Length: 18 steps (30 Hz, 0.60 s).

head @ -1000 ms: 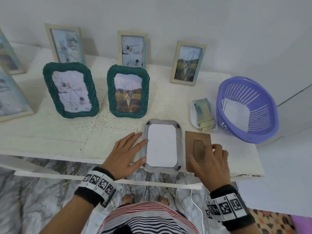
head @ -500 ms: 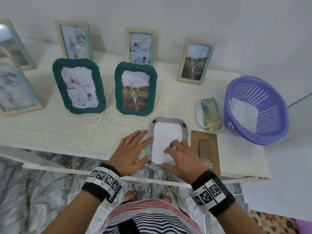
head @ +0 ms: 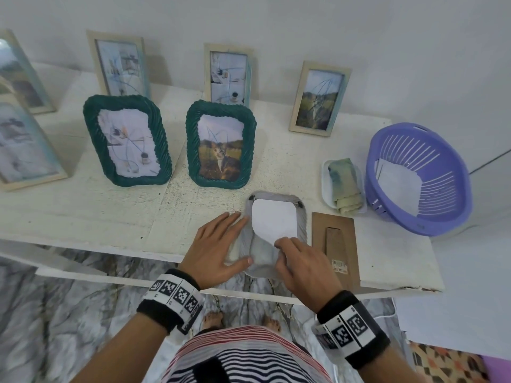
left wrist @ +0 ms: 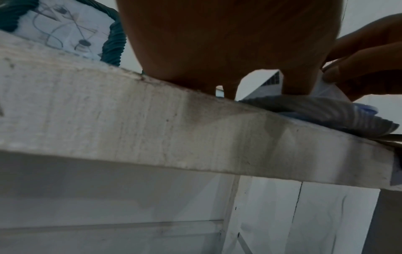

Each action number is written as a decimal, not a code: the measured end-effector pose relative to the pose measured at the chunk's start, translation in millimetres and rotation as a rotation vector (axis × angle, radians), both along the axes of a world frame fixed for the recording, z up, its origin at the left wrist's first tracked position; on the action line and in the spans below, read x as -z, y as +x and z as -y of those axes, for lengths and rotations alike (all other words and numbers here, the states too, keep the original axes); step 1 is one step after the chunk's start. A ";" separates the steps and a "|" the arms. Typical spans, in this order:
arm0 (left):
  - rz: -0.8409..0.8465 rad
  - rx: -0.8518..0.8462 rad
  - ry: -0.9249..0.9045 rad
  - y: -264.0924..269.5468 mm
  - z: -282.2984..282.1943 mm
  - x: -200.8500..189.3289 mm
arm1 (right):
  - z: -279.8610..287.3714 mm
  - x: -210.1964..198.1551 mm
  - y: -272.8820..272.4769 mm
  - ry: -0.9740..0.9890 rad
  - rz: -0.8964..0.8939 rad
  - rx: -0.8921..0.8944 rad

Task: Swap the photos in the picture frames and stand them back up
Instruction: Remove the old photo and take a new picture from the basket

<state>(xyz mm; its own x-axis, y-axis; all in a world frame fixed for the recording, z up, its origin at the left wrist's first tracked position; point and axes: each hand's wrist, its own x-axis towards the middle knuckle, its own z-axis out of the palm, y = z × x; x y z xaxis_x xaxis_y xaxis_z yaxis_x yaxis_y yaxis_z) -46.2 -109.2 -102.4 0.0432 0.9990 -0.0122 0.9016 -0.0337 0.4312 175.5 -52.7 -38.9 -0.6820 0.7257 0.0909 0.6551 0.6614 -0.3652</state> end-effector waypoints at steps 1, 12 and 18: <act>0.000 -0.006 0.005 1.5 0.1 0.9 | -0.5 -0.6 0.4 -0.017 -0.060 0.029; 0.020 -0.004 -0.004 2.6 0.5 2.7 | -17.7 -24.4 30.0 -0.054 -0.437 0.560; 0.126 -0.036 -0.068 4.9 -4.6 -11.7 | -31.5 -31.5 66.5 -0.223 -0.651 0.696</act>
